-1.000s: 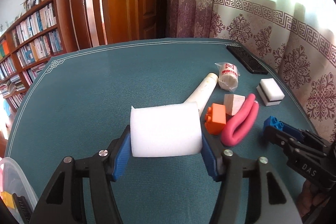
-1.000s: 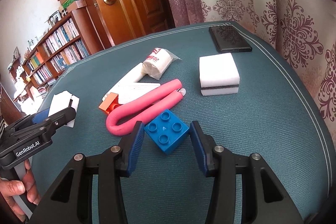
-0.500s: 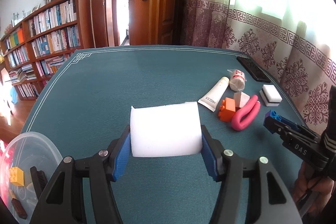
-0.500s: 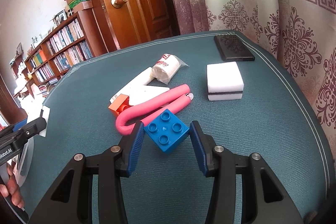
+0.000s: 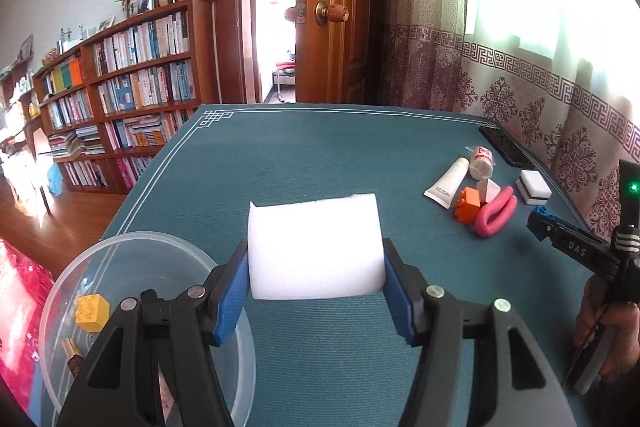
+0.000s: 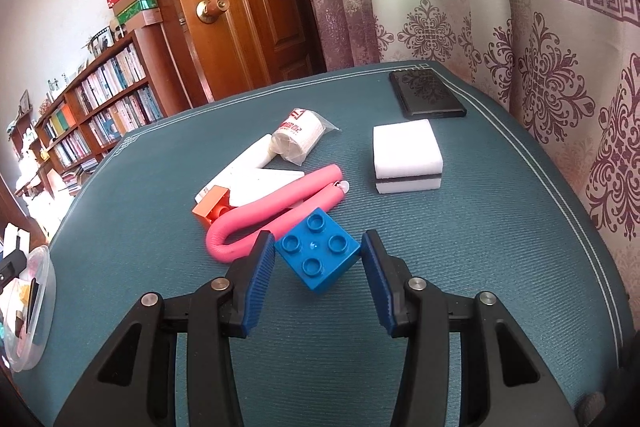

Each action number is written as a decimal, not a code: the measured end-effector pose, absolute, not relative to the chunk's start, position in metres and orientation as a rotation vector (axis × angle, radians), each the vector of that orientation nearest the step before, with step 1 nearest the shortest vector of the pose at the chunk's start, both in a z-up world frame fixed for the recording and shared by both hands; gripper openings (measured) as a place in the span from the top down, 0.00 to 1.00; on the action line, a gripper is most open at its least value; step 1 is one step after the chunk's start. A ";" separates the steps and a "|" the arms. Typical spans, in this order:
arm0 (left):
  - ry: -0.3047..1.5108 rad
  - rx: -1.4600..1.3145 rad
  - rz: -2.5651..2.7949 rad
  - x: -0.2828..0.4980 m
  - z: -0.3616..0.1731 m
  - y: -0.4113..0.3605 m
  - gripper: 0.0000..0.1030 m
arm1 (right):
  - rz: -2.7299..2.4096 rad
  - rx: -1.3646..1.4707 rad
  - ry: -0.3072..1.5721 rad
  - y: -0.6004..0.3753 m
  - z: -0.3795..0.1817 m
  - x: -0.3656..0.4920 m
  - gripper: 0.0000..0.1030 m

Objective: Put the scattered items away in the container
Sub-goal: 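Carry the white sponge and blue brick over the clear bowl and open both tools, then move both tools back over the table toward the pink roller and orange brick, then close the right tool on the pink foam hair roller and lift it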

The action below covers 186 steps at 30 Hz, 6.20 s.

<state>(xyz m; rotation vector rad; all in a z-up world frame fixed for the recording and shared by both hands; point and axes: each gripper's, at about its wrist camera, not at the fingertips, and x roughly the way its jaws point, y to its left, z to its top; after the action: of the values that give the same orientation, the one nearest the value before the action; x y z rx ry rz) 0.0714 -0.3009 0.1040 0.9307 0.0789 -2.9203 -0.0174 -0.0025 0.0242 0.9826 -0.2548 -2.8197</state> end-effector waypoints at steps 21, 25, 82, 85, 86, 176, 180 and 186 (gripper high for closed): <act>0.045 0.893 -2.891 0.108 0.105 -0.352 0.37 | -2.771 0.842 -0.143 -0.061 0.047 0.033 0.53; 0.066 0.883 -2.886 0.121 0.106 -0.371 0.37 | -2.692 0.805 -0.160 -0.087 0.061 0.051 0.53; 0.147 0.874 -2.750 0.170 0.085 -0.442 0.00 | -2.429 0.817 -0.134 -0.253 0.048 0.065 0.33; 0.153 0.874 -2.758 0.171 0.085 -0.440 0.00 | -2.447 0.819 -0.140 -0.245 0.049 0.062 0.33; 0.151 0.874 -2.759 0.170 0.085 -0.439 0.00 | -2.456 0.823 -0.140 -0.242 0.050 0.061 0.33; -0.251 1.317 -2.981 -0.039 0.049 -0.204 0.00 | -2.653 1.106 -0.607 0.029 0.019 -0.037 0.63; -0.249 1.311 -2.986 -0.042 0.051 -0.206 0.00 | -2.617 1.167 -0.657 0.022 0.009 -0.050 0.53; -0.310 1.277 -2.998 -0.047 0.058 -0.203 0.00 | -2.629 1.218 -0.571 -0.001 0.009 -0.072 0.53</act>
<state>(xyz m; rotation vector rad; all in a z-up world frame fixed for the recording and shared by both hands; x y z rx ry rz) -0.0474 -0.2033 0.0576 1.2771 -0.3104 -2.9977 -0.0719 -0.0012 0.0092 1.2182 -0.5706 -2.6291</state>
